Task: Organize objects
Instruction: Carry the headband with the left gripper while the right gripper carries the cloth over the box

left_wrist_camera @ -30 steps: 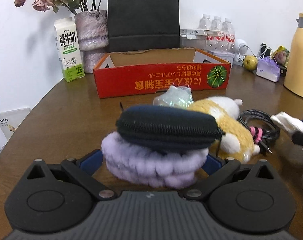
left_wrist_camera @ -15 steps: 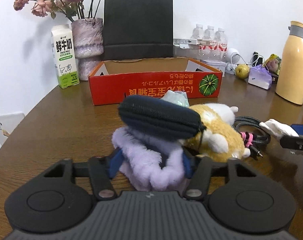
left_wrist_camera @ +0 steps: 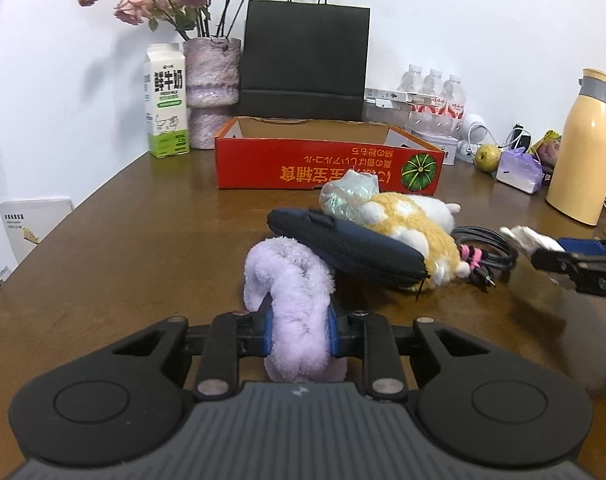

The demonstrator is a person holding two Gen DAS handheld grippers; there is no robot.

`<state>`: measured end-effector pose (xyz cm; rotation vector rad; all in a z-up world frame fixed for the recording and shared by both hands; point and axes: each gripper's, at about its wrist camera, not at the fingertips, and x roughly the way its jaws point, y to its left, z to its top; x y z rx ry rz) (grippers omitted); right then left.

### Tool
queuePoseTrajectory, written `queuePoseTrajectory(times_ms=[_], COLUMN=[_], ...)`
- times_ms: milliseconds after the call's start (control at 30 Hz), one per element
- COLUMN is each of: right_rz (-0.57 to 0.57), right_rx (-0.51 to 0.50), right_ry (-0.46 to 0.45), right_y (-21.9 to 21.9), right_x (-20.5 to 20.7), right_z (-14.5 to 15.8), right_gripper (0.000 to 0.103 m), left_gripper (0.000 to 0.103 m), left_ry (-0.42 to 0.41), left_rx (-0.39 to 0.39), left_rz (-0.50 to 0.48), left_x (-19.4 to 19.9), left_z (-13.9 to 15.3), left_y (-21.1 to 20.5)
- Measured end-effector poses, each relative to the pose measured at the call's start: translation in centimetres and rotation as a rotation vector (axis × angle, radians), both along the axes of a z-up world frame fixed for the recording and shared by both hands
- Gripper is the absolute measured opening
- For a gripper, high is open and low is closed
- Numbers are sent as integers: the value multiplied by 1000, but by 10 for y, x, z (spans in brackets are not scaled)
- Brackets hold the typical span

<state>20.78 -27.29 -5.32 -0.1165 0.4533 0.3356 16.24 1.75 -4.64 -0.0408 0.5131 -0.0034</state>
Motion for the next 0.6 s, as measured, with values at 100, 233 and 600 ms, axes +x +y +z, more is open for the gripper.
queuePoseTrajectory(times_ms=[100, 233, 600], right_rz=[-1, 25, 107], right_rx=[-8, -1, 8], right_ry=[-24, -38, -73], right_y=[2, 8, 35], right_x=[-5, -15, -36], right_z=[1, 3, 17], right_gripper=[49, 49, 49], left_gripper=[24, 24, 25], left_ry=[-14, -49, -118], left_rx=[7, 1, 23], left_rz=[13, 32, 10], left_x=[-15, -27, -30], left_z=[2, 14, 39], left_y=[5, 11, 6])
